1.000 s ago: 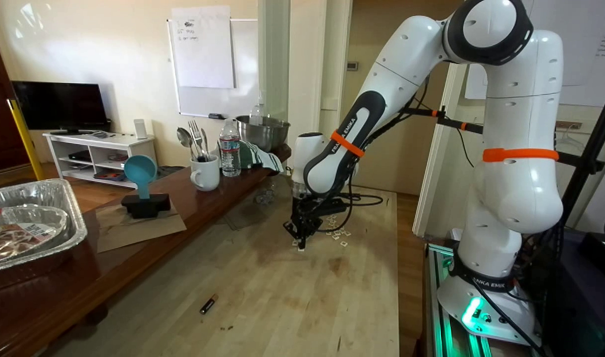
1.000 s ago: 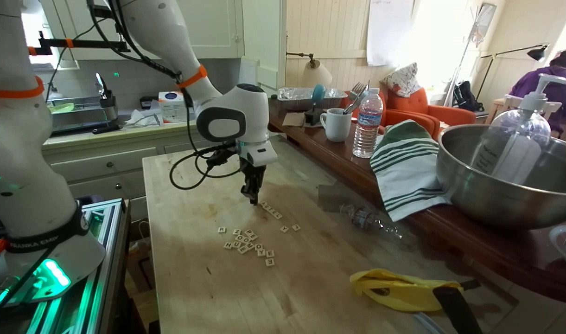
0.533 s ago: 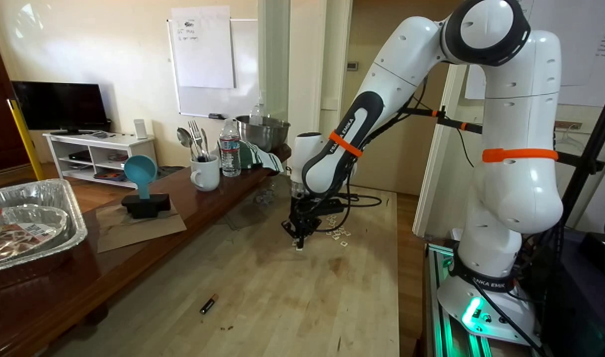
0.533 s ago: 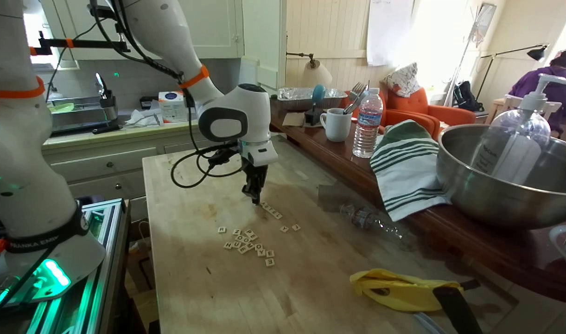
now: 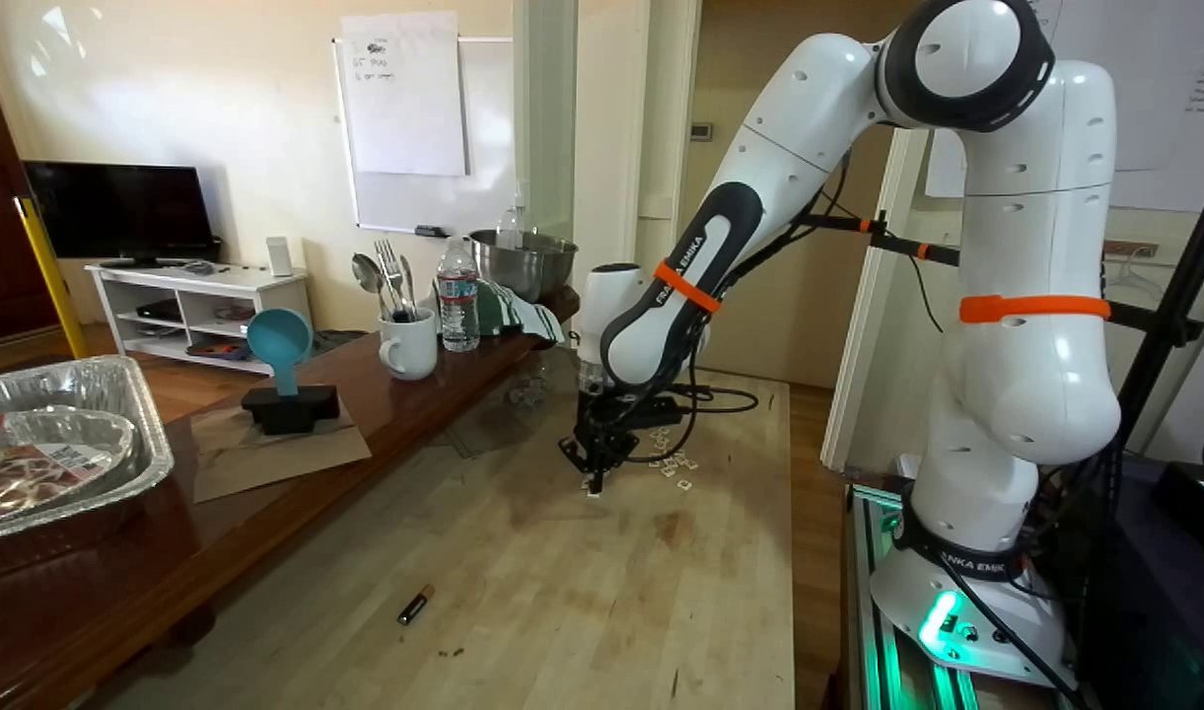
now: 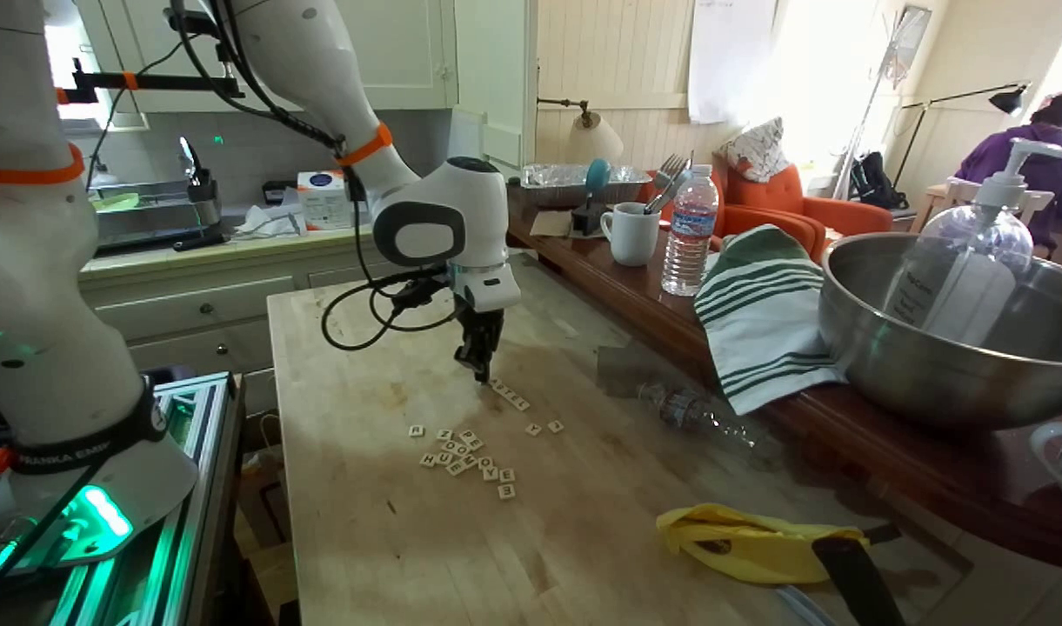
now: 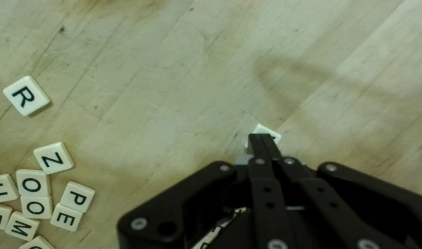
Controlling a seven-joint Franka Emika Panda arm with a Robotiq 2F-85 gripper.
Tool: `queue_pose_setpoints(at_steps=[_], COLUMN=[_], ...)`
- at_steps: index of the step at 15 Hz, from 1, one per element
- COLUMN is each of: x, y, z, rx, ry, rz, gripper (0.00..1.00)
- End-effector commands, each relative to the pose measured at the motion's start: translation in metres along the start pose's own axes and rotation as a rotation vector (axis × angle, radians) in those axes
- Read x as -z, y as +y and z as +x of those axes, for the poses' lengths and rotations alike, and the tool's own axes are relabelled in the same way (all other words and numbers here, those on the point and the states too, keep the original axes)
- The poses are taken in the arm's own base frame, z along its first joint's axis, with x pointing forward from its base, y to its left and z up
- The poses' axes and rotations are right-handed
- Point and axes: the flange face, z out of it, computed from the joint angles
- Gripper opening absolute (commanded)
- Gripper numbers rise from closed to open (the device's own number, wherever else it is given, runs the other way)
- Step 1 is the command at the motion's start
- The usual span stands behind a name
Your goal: Replace the letter P with W and remove the letter L from the pile of letters on the left to spell the word WASTE
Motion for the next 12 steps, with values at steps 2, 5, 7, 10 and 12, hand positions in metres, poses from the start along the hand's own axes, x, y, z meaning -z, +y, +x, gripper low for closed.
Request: queue_pose_setpoints(at_steps=[2,5,7,10,12], x=[-0.0084,-0.0082,-0.0086,-0.0073,0.0], y=[-0.0066,-0.0084,-0.0094,-0.0103,-0.0108], z=[0.0039,0.0057,0.0062,0.0047,0.0008], rx=[-0.039,-0.046,-0.044,-0.036,-0.028], ry=[0.016,0.022,0.023,0.007,0.01], rz=[0.015,0.021,0.021,0.019,0.027], gripper=[0.0,0.0,0.0,0.0,0.0])
